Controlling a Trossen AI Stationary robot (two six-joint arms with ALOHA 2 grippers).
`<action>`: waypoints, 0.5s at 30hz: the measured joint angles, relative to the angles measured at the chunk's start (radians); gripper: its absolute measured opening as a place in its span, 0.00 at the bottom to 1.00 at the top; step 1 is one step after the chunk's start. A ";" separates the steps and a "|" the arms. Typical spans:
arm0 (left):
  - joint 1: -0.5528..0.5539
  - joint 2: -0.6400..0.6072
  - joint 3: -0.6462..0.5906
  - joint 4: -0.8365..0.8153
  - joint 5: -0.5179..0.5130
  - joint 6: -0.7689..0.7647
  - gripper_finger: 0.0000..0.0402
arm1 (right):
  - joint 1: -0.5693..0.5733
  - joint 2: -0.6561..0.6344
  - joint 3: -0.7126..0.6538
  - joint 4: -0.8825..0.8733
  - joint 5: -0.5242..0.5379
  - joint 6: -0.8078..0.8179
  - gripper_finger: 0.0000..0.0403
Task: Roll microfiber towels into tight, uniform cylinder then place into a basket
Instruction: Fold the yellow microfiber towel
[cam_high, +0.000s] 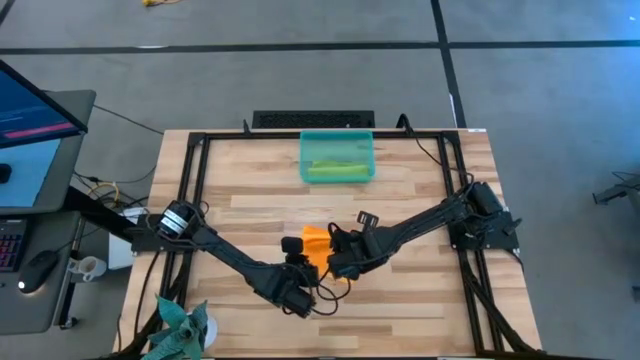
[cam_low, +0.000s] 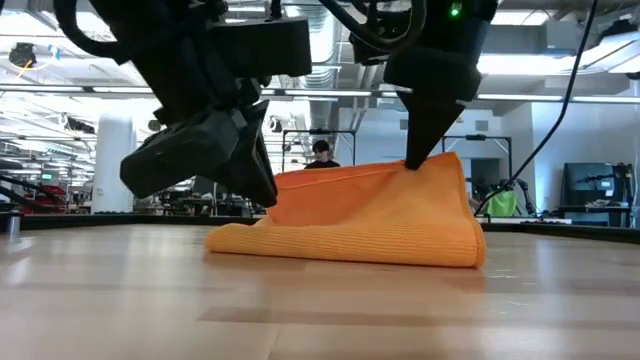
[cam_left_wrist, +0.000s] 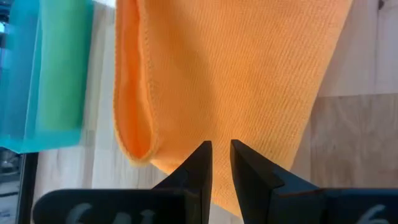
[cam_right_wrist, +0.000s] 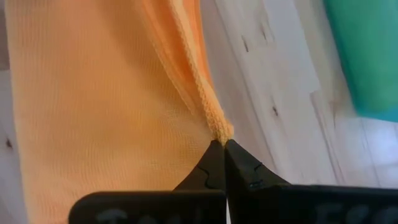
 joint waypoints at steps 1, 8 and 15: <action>0.004 0.000 -0.001 0.001 0.000 0.002 0.13 | -0.003 0.000 0.000 0.004 0.002 0.000 0.02; 0.050 0.000 -0.065 0.154 0.112 0.052 0.13 | -0.008 0.000 0.000 0.011 -0.017 0.001 0.04; 0.067 0.000 -0.104 0.218 0.152 0.066 0.13 | -0.008 0.000 0.000 0.011 -0.017 0.002 0.19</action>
